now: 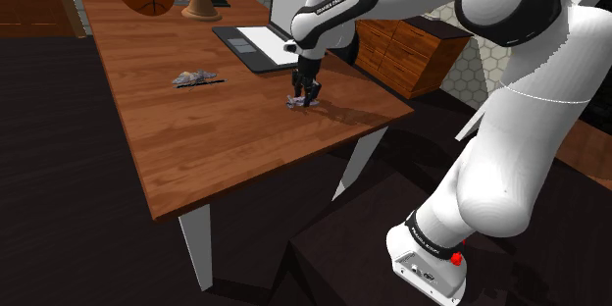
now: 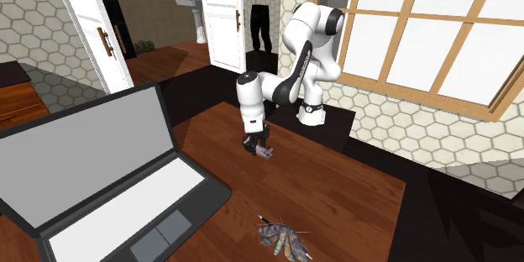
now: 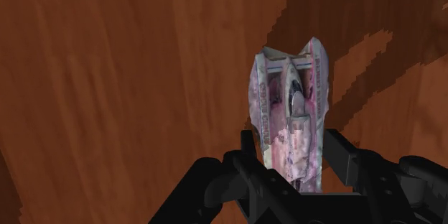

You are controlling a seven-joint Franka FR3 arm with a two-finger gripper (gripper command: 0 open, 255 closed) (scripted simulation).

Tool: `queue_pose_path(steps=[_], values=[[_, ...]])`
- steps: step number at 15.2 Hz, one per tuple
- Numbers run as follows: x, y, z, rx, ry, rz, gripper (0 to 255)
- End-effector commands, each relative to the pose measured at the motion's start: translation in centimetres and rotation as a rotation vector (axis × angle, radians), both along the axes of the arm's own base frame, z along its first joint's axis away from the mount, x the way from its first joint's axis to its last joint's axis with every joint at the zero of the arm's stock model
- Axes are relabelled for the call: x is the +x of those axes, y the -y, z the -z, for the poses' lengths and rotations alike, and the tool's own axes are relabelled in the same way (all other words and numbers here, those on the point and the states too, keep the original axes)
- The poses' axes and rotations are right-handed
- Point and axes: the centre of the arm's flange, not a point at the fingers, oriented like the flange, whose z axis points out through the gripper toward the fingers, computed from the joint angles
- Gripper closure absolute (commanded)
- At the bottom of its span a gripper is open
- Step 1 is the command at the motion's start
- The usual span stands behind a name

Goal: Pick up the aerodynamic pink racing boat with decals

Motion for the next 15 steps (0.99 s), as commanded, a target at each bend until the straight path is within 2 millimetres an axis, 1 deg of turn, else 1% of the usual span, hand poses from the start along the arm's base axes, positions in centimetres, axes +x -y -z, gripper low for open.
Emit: queue_pose_path(steps=[1,3,15], values=[[0.0,0.0,0.0,0.0,0.0,0.0,255],[0.0,0.1,0.0,0.0,0.0,0.0,255],[0.0,0.1,-6.3,0.0,0.0,0.0,255]])
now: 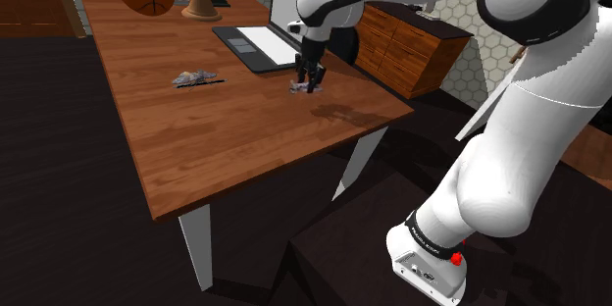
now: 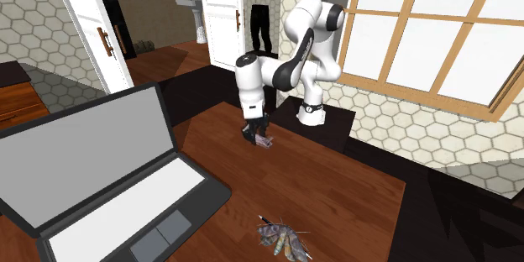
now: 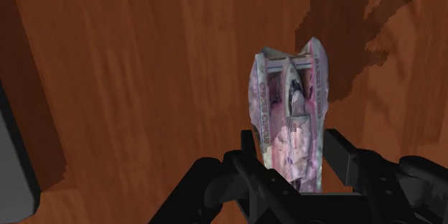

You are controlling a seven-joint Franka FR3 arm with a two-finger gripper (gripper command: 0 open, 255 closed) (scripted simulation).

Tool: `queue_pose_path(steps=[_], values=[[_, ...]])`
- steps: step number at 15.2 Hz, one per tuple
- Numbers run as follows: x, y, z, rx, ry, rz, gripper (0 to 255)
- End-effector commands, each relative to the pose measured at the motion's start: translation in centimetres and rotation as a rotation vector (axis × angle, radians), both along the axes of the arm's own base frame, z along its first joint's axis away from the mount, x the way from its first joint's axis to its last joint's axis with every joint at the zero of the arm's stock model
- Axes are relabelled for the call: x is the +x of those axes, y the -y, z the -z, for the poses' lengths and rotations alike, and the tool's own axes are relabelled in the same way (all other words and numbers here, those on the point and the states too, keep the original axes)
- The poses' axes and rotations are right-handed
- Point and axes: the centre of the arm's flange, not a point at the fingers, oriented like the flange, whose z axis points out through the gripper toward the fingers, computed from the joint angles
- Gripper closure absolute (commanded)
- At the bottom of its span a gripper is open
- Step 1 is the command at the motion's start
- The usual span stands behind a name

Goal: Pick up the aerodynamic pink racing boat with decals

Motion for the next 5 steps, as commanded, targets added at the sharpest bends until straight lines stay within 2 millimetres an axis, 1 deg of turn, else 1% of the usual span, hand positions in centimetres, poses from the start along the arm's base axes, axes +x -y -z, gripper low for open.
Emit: queue_pose_path(steps=[1,3,5], values=[[0.0,-0.1,-1.0,0.0,-0.001,0.0,255],[0.0,-0.1,-2.1,0.0,-0.001,0.0,255],[0.0,0.0,-2.2,0.0,-0.001,0.0,255]])
